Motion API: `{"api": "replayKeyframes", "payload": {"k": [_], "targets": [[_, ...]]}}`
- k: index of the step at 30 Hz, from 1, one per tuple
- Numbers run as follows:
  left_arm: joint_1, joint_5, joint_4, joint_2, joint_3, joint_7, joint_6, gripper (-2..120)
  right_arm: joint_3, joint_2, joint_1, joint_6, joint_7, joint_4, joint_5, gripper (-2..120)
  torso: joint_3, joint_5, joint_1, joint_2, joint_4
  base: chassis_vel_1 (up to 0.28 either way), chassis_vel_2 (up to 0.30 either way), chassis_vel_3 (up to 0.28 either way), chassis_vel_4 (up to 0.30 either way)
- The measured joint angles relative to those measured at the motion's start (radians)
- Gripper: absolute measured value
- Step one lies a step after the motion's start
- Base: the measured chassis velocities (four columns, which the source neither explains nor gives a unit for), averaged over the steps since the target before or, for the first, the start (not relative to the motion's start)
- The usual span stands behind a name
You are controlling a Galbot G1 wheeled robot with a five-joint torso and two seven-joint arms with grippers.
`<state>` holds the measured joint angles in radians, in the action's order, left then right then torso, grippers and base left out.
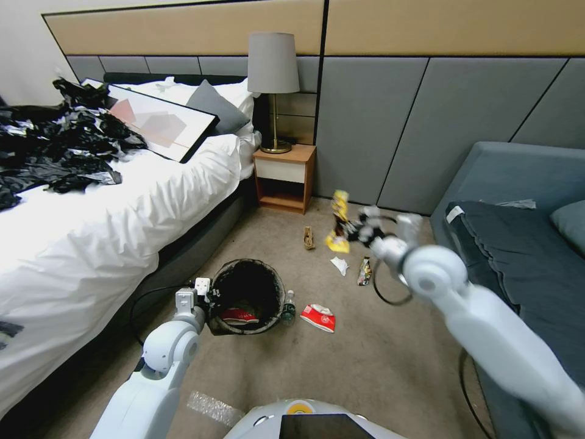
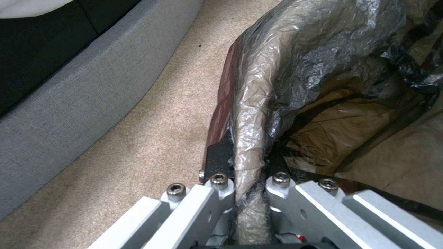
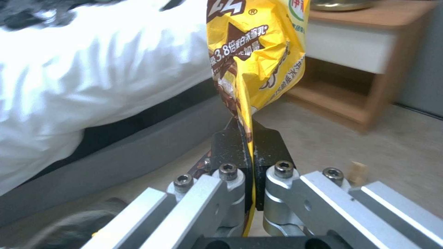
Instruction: Pick up the trash bin, then pick up the garbage from the floor and place it into the trash bin.
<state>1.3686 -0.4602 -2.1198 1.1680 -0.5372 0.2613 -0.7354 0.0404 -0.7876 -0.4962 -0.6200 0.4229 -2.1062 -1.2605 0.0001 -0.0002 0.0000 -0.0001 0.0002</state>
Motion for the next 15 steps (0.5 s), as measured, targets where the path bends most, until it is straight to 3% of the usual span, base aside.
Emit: {"api": "replayKeyframes", "payload": {"k": [1,4,13,15], "targets": [[0.0,0.0,0.0,0.0,0.0,0.0,0.0,0,0.0,0.0,0.0,0.0,0.0,0.0,0.0,0,0.0,0.0,0.0,0.0,0.0,0.0,0.0,0.0,0.0],[-0.006,0.001,0.007,0.003,-0.002,-0.001,0.0,0,0.219,-0.102,0.235,0.001,0.071,0.08,-0.08,0,0.0,-0.0006,0.0,0.0,0.0005,0.0,0.0,0.0,0.0],[-0.007,-0.001,0.008,-0.004,-0.02,-0.006,0.0,0,0.384,-0.198,0.302,-0.001,0.144,0.107,-0.12,0,0.0,0.0,0.0,0.0,-0.0004,0.0,0.0,0.0,0.0],[-0.005,-0.002,0.008,-0.004,-0.03,-0.008,0.0,0,0.453,-0.25,0.27,0.001,0.177,0.12,-0.116,0,0.0,0.0001,0.0,0.0,-0.0003,0.0,0.0,0.0,0.0]]}}
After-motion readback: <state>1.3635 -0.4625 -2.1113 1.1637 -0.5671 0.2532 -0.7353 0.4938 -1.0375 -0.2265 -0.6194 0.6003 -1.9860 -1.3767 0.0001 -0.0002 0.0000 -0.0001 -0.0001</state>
